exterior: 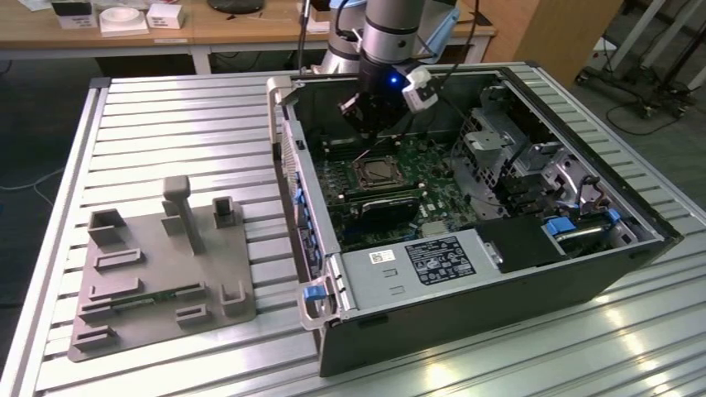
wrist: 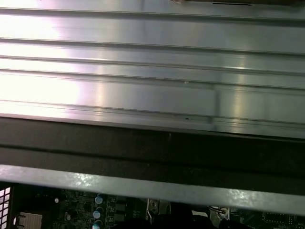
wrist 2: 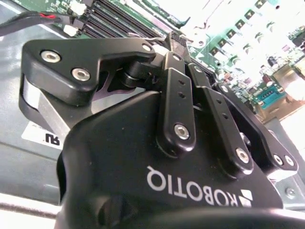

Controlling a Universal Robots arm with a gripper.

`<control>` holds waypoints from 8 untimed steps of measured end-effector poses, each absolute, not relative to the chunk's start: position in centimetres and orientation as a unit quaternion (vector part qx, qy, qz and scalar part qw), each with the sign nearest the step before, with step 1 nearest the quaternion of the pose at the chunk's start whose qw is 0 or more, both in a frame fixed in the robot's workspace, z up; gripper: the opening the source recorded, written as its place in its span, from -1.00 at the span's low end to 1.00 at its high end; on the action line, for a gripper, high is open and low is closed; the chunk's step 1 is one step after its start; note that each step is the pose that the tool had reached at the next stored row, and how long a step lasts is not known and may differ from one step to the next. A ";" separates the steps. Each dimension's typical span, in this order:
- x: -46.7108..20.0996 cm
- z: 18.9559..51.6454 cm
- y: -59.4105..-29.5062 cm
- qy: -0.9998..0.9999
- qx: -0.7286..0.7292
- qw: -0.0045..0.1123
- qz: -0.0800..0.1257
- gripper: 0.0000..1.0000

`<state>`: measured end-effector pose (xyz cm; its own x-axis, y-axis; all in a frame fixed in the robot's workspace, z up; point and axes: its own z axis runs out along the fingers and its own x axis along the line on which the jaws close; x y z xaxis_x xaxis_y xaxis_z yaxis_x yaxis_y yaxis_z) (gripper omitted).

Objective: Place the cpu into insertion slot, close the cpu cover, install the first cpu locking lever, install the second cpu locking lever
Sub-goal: 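Install the first cpu locking lever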

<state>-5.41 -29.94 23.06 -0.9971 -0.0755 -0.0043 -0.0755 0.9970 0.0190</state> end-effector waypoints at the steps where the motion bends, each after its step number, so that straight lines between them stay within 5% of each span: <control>1: -5.4 23.0 -29.9 0.999 -0.037 0.002 0.010 -0.80; 8: -5.3 22.7 -29.9 1.000 -0.030 0.002 0.010 -0.80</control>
<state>-5.31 -29.86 22.68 -0.9982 -0.0597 -0.0045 -0.0598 0.9980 0.0194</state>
